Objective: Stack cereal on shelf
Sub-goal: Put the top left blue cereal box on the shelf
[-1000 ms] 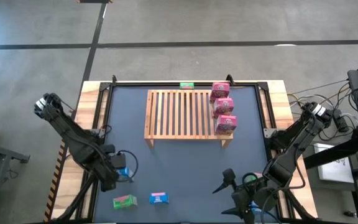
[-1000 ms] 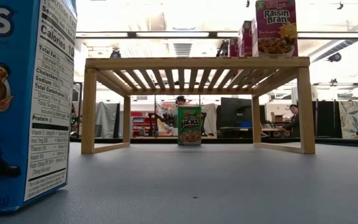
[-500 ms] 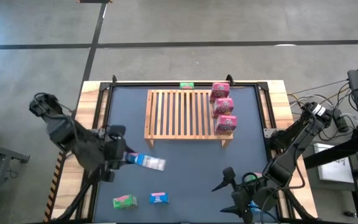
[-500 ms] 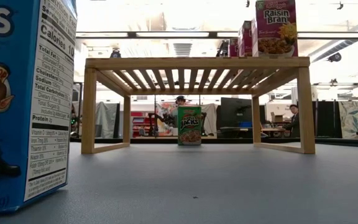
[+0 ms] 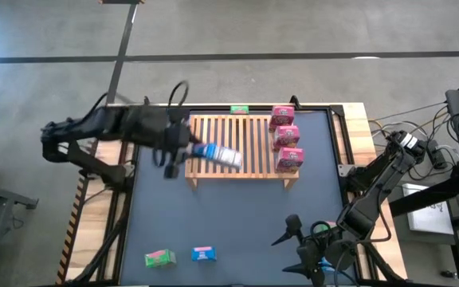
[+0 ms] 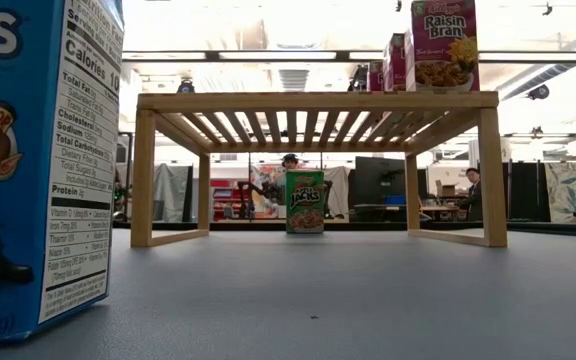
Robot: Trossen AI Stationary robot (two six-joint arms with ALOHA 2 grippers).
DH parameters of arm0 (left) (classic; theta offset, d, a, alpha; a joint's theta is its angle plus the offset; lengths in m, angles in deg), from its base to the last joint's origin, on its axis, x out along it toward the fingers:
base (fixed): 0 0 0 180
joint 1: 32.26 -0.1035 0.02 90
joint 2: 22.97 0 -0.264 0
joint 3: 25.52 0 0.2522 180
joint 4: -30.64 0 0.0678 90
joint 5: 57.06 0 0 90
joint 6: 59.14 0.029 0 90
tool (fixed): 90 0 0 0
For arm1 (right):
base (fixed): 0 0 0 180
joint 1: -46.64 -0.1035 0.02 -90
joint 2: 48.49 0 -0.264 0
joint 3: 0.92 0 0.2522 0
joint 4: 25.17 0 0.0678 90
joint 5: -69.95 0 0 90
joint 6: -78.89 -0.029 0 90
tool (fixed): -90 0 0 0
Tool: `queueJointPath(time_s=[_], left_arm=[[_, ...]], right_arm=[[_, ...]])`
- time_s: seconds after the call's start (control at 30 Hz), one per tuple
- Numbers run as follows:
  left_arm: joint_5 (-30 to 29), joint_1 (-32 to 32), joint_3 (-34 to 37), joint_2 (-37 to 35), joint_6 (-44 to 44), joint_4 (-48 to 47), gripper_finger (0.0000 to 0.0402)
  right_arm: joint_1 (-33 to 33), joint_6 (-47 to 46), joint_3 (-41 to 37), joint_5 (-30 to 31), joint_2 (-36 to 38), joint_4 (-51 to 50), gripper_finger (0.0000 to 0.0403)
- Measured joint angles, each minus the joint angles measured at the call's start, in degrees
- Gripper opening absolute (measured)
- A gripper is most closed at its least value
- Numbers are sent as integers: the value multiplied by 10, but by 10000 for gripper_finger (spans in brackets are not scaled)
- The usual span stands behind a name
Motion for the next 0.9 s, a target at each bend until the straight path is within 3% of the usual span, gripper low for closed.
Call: queueJointPath(time_s=[0.27, 0.6, 0.9], left_arm=[[82, -161, -98, 105, 59, -62, 126], [92, -221, -363, 313, 123, -240, 126], [91, -268, -284, 326, 139, -238, 126]], right_arm=[[0, 15, 0, 1, 0, -2, 348], [0, 27, 0, 10, 0, -25, 348], [2, 28, 0, 10, 1, -23, 348]])
